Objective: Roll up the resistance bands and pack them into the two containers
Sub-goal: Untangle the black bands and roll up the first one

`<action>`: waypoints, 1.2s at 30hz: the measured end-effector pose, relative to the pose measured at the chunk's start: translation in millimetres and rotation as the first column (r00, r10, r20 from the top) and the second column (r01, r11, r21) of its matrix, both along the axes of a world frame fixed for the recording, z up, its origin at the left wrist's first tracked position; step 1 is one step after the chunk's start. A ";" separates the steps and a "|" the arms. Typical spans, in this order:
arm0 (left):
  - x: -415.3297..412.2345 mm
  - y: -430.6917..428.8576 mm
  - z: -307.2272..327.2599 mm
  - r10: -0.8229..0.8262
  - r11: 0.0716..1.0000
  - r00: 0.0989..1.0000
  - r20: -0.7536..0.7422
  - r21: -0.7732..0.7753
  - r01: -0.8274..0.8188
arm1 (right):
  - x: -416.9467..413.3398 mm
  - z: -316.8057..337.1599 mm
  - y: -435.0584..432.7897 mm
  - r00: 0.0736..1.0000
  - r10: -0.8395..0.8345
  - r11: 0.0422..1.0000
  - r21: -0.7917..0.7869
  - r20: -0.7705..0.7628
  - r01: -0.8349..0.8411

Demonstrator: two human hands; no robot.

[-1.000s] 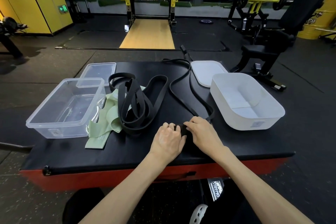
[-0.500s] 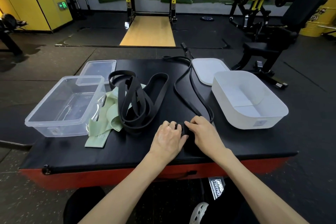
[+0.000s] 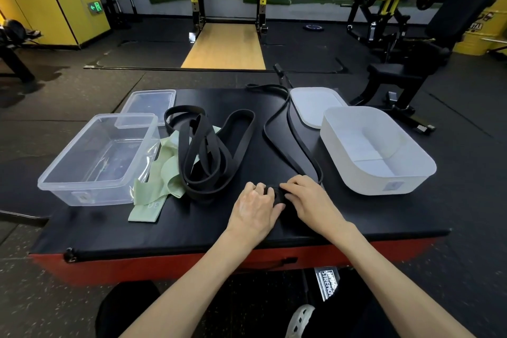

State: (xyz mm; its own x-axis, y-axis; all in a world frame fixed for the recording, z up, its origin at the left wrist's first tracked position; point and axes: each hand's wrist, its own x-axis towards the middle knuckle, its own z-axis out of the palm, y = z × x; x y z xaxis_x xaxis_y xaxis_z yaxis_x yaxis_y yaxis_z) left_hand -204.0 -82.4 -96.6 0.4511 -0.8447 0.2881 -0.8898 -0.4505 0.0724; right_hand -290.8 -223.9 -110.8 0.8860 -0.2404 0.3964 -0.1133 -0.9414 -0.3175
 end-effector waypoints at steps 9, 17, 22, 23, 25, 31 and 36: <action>4.0 0.1 6.5 0.038 0.999 0.996 -0.077 0.032 -0.036 | 1.5 4.4 1.4 0.999 0.008 0.999 -0.052 0.050 -0.006; 35.9 -6.4 29.7 -0.215 0.919 0.962 -0.167 0.299 0.258 | 1.9 3.4 2.1 0.998 0.037 0.997 -0.075 0.051 -0.033; 29.5 3.5 16.6 -0.218 0.956 0.967 -0.134 0.168 0.239 | -0.7 6.2 3.8 0.999 0.048 0.996 -0.076 0.026 -0.046; 27.1 4.1 13.3 -0.198 0.967 0.970 -0.144 0.135 0.218 | -1.3 7.3 3.1 0.999 0.046 0.997 -0.062 0.013 -0.045; 22.6 3.4 7.0 -0.158 0.984 0.973 -0.166 0.057 0.169 | -1.8 10.3 2.3 0.999 0.037 0.999 -0.034 -0.014 -0.037; 18.3 -2.9 0.5 -0.049 0.998 0.972 -0.231 -0.041 0.041 | -1.9 24.0 -0.5 0.968 -0.060 0.998 -0.037 -0.242 0.053; 9.6 -8.2 -3.5 0.035 0.997 0.970 -0.239 -0.065 -0.052 | -7.2 18.0 5.7 0.977 -0.077 0.995 -0.078 -0.201 0.063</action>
State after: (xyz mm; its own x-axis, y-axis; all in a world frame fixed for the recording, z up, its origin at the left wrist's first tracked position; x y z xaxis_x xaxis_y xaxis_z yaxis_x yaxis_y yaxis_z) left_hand -194.4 -90.5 -100.0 0.5497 -0.8042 0.2258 -0.8229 -0.4749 0.3121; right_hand -297.9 -218.2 -92.7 0.9319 -0.2826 0.2276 -0.2352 -0.9481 -0.2142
